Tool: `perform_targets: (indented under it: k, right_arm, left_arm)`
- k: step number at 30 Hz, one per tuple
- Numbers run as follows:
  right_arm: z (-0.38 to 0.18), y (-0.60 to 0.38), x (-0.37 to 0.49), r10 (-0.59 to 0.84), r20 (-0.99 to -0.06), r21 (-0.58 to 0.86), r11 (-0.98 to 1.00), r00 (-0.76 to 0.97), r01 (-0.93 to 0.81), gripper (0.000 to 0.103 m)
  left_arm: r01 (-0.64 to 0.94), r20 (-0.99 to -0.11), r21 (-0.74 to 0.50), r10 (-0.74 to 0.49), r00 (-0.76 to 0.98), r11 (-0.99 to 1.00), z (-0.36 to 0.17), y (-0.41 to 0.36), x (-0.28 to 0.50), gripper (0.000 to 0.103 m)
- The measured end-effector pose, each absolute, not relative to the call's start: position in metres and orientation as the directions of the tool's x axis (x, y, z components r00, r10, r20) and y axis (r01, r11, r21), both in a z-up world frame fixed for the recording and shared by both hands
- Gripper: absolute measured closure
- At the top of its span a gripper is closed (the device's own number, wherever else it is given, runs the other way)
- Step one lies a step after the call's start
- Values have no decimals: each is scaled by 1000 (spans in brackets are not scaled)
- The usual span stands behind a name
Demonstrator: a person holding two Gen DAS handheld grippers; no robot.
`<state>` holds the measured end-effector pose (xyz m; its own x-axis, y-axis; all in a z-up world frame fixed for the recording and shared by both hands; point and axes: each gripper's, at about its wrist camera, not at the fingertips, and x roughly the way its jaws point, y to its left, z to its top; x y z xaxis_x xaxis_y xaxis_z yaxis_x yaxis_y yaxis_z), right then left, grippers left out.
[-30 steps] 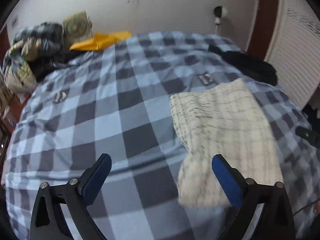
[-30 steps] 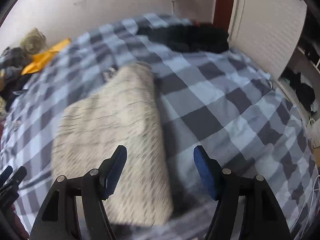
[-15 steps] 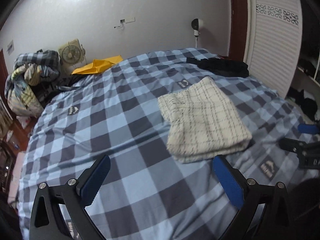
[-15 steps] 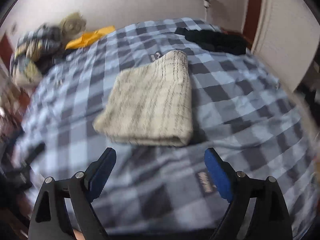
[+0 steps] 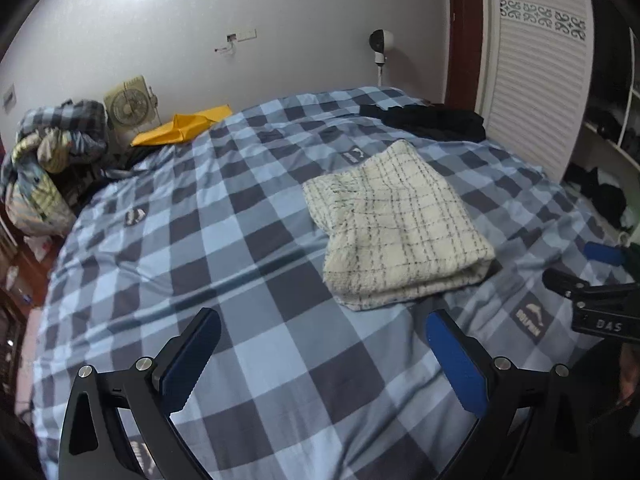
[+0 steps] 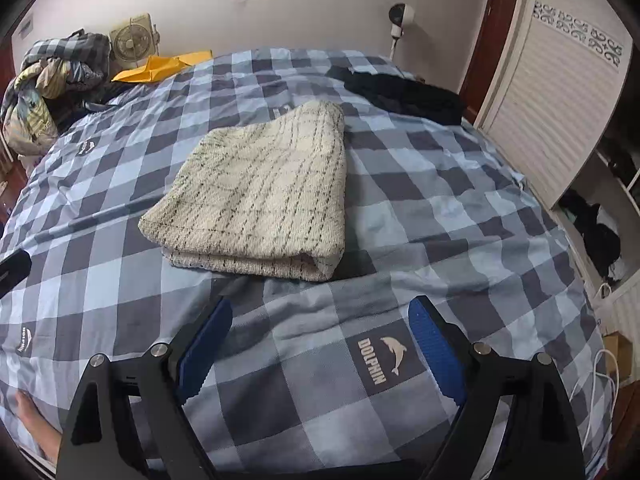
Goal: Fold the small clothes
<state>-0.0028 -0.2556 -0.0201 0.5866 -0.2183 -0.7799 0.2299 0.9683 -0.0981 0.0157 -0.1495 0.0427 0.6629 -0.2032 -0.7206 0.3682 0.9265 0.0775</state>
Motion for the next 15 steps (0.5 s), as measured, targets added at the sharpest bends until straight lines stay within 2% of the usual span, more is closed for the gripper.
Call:
perform_targets:
  k: [8, 15]
  right_arm:
    - [-21, -260, -7, -161, -791, -38, 976, 590, 215, 15]
    - [-21, -254, -7, -157, -786, -44, 979, 598, 200, 15]
  left_arm:
    - [371, -734, 48, -219, 642, 927, 42, -148, 19, 0]
    - [362, -739, 16, -233, 633, 932, 42, -143, 21, 0]
